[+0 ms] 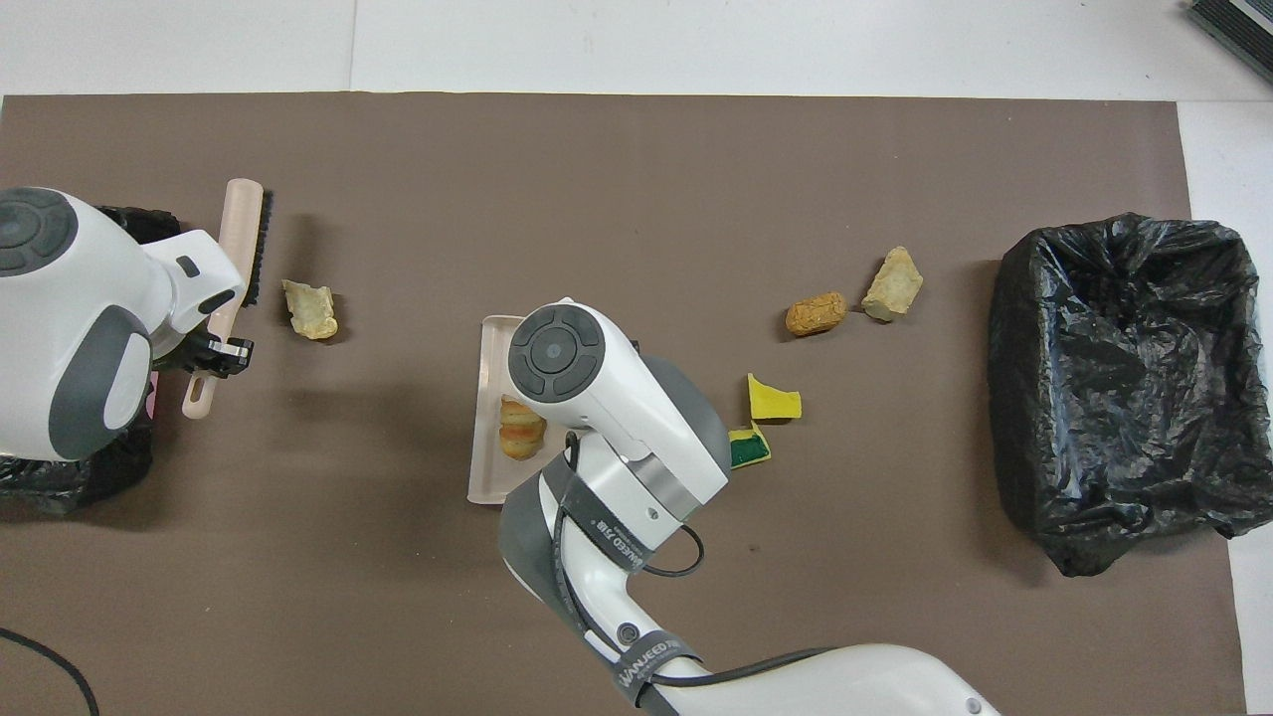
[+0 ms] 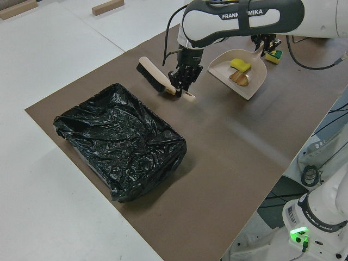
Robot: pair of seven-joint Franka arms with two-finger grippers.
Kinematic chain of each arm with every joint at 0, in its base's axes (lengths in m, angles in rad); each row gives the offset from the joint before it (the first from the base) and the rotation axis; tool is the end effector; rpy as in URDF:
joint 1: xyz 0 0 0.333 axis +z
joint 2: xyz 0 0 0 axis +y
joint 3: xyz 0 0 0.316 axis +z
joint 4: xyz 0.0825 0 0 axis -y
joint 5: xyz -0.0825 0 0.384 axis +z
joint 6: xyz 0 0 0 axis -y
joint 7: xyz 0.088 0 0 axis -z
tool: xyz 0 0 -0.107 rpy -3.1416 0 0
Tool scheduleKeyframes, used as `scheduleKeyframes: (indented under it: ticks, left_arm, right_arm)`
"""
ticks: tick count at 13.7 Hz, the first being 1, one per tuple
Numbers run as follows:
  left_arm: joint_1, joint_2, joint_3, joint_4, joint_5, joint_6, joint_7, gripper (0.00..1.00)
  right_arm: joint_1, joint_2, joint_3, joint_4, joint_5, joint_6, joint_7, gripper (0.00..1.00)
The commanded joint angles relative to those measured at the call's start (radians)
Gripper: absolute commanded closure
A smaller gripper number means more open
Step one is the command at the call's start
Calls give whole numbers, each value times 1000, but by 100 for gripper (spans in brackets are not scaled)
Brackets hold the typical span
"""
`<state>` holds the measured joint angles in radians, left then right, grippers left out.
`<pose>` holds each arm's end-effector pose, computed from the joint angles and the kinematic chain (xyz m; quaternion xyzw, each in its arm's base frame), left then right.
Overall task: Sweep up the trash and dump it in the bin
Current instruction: 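Brush the trash into the dustpan held by the right gripper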
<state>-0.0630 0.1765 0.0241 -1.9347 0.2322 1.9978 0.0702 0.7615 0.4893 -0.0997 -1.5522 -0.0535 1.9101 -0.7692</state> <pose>0.5847 -0.0092 0.3880 -0.9870 0.1079 0.0580 0.1038 0.5287 0.4184 0.3566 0.7425 0.6650 -0.0670 0.0448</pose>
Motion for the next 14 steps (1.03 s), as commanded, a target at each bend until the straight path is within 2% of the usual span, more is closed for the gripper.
scheduleKeyframes:
  ticks: [1, 5, 7, 9, 14]
  left_arm:
    - [51, 37, -13, 34, 21, -2, 147, 100]
    - [45, -8, -26, -56, 10, -14, 218, 100]
    - [14, -29, -26, -93, -72, -22, 255, 100]
    - [-39, -44, -26, -115, -155, -28, 255, 100]
    - [-202, -127, -26, -240, -214, -31, 208, 100]
  right_arm:
    - [-13, -17, 11, -34, 26, 32, -27, 100]
    - [-4, -26, 9, -78, 35, 75, -24, 100]
    - [-4, -29, 9, -86, 35, 75, -24, 100]
    - [-5, -29, 9, -86, 35, 76, -24, 100]
    - [-5, -31, 9, -91, 35, 76, -25, 100]
